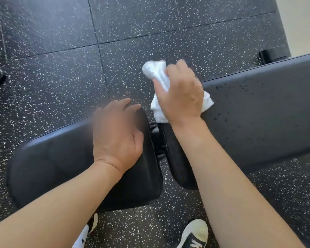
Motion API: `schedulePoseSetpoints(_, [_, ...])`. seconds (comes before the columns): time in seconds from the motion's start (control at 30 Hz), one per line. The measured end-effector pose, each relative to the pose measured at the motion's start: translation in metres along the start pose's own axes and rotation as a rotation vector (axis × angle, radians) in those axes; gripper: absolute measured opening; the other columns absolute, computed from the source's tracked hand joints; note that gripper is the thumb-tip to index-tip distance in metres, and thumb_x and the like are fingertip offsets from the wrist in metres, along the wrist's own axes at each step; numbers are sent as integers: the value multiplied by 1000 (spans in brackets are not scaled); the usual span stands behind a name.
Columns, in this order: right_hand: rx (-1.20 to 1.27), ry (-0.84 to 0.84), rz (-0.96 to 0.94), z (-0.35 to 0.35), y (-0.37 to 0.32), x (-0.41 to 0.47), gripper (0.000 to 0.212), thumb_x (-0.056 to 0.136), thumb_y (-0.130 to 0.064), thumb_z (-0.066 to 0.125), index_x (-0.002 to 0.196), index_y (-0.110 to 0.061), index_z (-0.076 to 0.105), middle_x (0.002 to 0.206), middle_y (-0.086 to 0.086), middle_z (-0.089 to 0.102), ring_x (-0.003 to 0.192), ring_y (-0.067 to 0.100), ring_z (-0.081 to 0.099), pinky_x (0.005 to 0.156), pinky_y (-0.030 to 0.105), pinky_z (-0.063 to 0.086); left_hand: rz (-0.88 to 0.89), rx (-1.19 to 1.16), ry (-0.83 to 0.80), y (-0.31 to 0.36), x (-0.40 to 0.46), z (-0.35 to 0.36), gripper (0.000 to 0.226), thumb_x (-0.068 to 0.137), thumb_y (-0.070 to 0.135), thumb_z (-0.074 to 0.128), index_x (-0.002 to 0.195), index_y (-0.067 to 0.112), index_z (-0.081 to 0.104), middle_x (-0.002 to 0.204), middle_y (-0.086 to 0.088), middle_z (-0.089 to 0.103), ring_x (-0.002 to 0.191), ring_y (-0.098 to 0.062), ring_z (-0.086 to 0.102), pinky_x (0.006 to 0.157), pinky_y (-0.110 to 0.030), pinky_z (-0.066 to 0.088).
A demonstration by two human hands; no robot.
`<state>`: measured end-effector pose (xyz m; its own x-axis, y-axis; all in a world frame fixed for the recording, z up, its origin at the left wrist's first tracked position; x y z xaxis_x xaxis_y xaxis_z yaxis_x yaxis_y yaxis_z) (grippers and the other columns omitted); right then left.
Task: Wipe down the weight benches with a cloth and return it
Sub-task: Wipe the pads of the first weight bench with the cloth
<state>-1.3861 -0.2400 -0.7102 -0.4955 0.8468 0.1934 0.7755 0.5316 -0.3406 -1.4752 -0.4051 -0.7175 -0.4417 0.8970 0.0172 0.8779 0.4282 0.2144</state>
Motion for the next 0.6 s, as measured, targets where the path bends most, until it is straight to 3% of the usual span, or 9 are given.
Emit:
schedulePoseSetpoints(0.13, [50, 24, -107, -22, 10, -96, 18, 92, -26, 70, 98, -8, 66, 92, 9, 54, 77, 30, 49, 64, 45, 42, -2, -8, 5, -1, -1, 2, 53, 87, 25, 48, 138, 21, 56, 148, -5, 51, 138, -35, 45, 119, -57, 27])
schedulePoseSetpoints(0.3, [130, -59, -208, -49, 47, -179, 16, 99, -27, 67, 109, -14, 67, 97, -2, 54, 77, 21, 46, 66, 40, 44, 0, -10, 12, -1, 0, 2, 53, 87, 24, 46, 138, 19, 59, 146, -7, 52, 137, -37, 46, 118, -58, 29])
schedulePoseSetpoints(0.4, [133, -6, -220, -47, 57, -153, 19, 100, -28, 65, 98, -9, 66, 86, 3, 53, 72, 25, 47, 62, 43, 44, 1, -13, 5, -1, 1, 1, 52, 87, 24, 46, 138, 19, 59, 146, -7, 52, 137, -37, 46, 118, -59, 29])
schedulePoseSetpoints(0.47, [109, 82, -114, -38, 59, -111, 28, 102, -30, 63, 91, -5, 67, 80, 8, 52, 69, 30, 48, 61, 46, 43, 1, -11, -2, 0, 1, 1, 52, 87, 24, 46, 138, 19, 59, 146, -7, 52, 137, -37, 46, 118, -59, 30])
schedulePoseSetpoints(0.6, [99, 195, 137, -21, 52, -17, 27, 94, -34, 69, 92, -8, 67, 88, 9, 59, 76, 30, 56, 63, 40, 44, -1, -1, -8, 0, 0, 0, 52, 88, 24, 47, 138, 19, 59, 146, -7, 52, 137, -36, 46, 117, -58, 30])
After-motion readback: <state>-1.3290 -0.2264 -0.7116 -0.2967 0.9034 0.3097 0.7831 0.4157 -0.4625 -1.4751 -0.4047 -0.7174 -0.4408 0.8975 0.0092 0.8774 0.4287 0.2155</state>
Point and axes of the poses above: each hand's wrist, its own x-axis towards the middle knuckle, its own z-axis out of the palm, y = z × x, the point moved 2 cm from there along x, towards the middle knuckle
